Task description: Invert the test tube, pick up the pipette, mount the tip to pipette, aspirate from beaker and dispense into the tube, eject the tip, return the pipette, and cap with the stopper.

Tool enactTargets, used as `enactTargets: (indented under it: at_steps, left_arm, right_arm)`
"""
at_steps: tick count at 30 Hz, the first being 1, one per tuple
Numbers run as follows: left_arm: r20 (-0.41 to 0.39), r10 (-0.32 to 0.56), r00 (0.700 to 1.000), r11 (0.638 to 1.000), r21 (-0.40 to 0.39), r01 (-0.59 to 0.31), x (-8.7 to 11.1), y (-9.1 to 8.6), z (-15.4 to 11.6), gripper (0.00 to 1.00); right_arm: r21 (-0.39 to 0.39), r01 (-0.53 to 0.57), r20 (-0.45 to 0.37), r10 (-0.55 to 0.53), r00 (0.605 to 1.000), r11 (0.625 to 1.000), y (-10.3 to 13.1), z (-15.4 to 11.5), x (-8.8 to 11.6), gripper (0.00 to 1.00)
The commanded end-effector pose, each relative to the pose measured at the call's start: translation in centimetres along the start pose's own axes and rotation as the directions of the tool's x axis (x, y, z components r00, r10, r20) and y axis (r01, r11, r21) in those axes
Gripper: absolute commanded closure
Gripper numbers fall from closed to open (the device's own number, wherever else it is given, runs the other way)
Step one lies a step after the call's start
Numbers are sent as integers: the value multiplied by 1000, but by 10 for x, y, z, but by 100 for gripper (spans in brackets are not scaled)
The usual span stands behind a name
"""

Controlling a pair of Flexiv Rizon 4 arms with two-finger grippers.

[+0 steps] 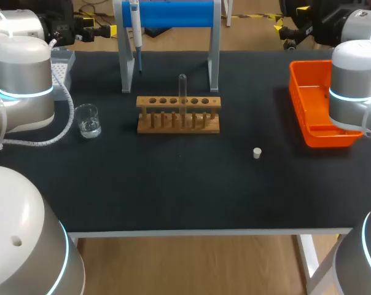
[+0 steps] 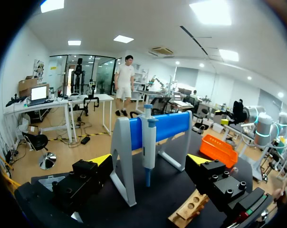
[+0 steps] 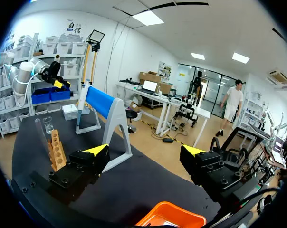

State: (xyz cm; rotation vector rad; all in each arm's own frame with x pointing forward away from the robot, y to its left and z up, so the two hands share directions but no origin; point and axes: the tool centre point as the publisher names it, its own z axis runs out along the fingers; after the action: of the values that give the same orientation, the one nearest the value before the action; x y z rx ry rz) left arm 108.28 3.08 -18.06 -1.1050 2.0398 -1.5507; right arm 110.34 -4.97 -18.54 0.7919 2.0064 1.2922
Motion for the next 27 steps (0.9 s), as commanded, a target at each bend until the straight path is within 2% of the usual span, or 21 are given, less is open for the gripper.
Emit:
enactTargets:
  at_steps: [1,17,21,27]
  left_arm:
    - [3,0,1000,1000,1,0,0,0,1,0]
    - [3,0,1000,1000,1,0,0,0,1,0]
    - [3,0,1000,1000,1,0,0,0,1,0]
    - [3,0,1000,1000,1,0,0,0,1,0]
  right_arm:
    - [2,0,-2,0,1000,1000,0,0,-1,0]
    - [2,0,-2,0,1000,1000,0,0,-1,0]
    - [-24,32,-105,-34,994,999,2,-17,25,0]
    - [-64,95,-276,-109,955,993,-12,-39,71,0]
